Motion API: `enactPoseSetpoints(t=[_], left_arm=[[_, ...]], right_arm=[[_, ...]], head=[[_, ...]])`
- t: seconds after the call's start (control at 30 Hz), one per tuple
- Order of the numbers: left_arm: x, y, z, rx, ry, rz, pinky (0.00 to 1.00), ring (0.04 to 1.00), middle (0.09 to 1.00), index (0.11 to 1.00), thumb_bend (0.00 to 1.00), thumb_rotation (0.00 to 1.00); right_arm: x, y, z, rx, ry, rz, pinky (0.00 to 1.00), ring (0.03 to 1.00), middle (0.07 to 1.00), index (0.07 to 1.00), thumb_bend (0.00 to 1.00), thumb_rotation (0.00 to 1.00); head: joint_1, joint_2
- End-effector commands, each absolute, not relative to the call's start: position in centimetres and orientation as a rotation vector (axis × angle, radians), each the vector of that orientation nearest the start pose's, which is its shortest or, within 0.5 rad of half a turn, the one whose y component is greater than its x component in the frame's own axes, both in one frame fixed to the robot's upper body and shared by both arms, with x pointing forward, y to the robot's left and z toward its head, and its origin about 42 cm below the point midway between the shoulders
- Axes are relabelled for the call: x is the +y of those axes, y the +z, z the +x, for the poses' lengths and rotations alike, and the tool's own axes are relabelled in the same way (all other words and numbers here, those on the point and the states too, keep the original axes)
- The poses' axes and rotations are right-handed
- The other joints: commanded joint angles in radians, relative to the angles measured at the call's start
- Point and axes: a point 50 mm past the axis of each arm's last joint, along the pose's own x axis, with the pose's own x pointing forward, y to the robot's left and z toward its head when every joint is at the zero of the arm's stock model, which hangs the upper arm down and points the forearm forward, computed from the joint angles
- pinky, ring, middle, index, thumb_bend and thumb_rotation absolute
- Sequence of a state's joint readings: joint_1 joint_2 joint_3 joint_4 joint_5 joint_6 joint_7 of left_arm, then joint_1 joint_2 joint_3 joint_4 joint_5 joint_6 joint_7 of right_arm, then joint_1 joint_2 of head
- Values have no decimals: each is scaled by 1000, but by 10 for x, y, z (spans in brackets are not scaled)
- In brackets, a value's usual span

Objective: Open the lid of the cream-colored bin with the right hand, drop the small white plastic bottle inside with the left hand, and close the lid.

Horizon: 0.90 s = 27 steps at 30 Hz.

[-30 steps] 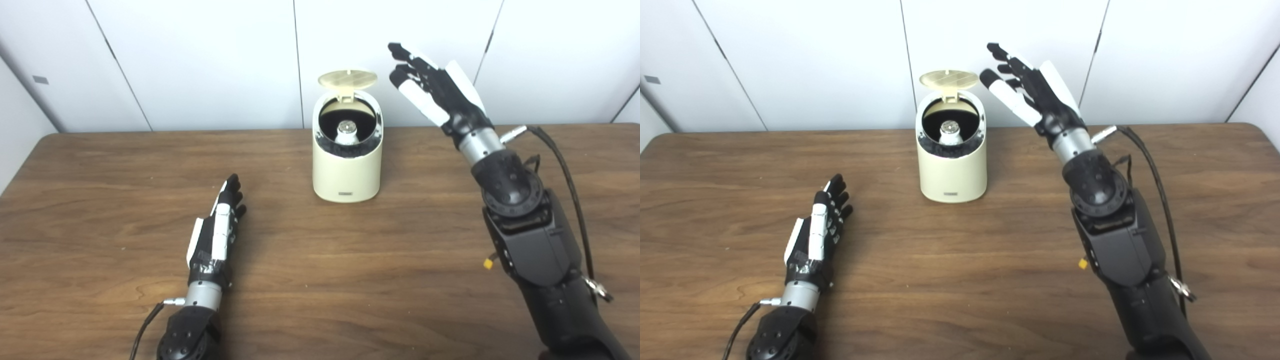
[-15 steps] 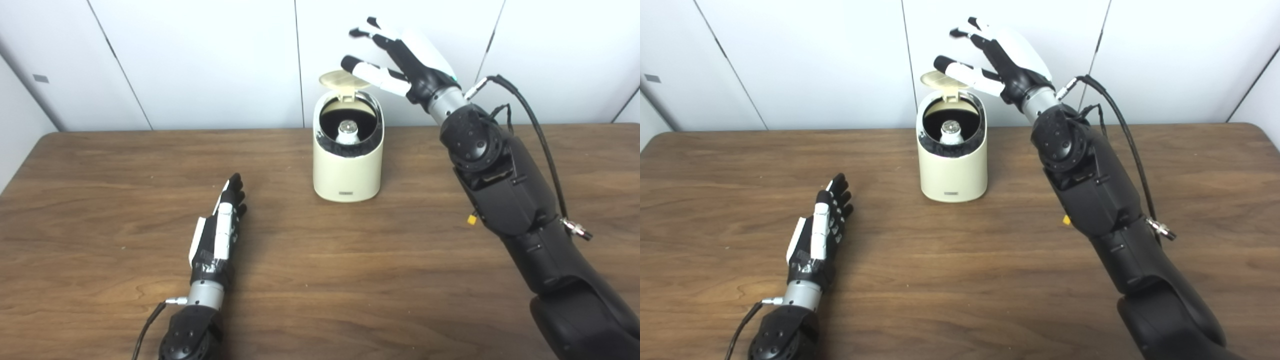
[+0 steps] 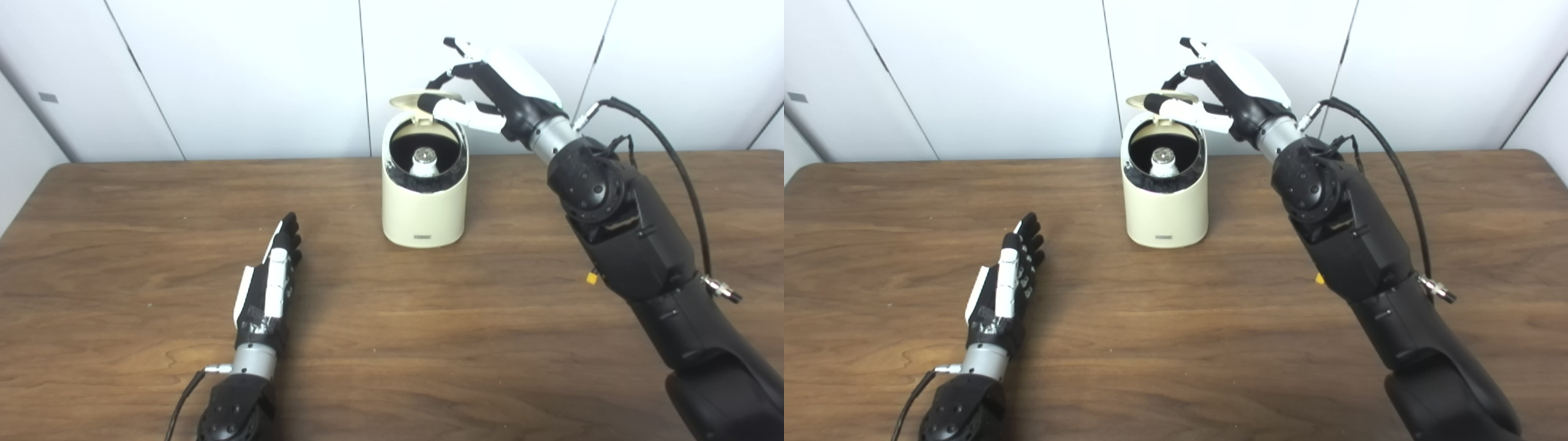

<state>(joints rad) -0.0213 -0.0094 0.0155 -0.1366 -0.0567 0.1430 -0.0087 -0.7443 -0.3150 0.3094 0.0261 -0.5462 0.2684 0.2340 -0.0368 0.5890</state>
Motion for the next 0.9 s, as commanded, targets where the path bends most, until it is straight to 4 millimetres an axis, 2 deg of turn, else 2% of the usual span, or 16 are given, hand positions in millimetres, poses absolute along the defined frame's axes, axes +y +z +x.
enactPoseSetpoints(t=[0.0, 0.3, 0.87], left_arm=[[201, 133, 293, -9, -33, -68, 1000, 1000, 1000, 1000, 667, 1000], [199, 132, 293, -11, -37, -53, 1000, 1000, 1000, 1000, 677, 1000], [198, 134, 295, -10, -31, -10, 1000, 1000, 1000, 1000, 684, 1000]], right_arm=[[-173, 353, 446, -503, 240, -1013, 1000, 1000, 989, 633, 633, 1000], [-178, 345, 427, -508, 264, -1036, 1000, 1000, 989, 639, 633, 1000], [-169, 322, 400, -491, 352, -1080, 1000, 1000, 983, 707, 632, 1000]], head=[[0, 1], [3, 2], [11, 12]])
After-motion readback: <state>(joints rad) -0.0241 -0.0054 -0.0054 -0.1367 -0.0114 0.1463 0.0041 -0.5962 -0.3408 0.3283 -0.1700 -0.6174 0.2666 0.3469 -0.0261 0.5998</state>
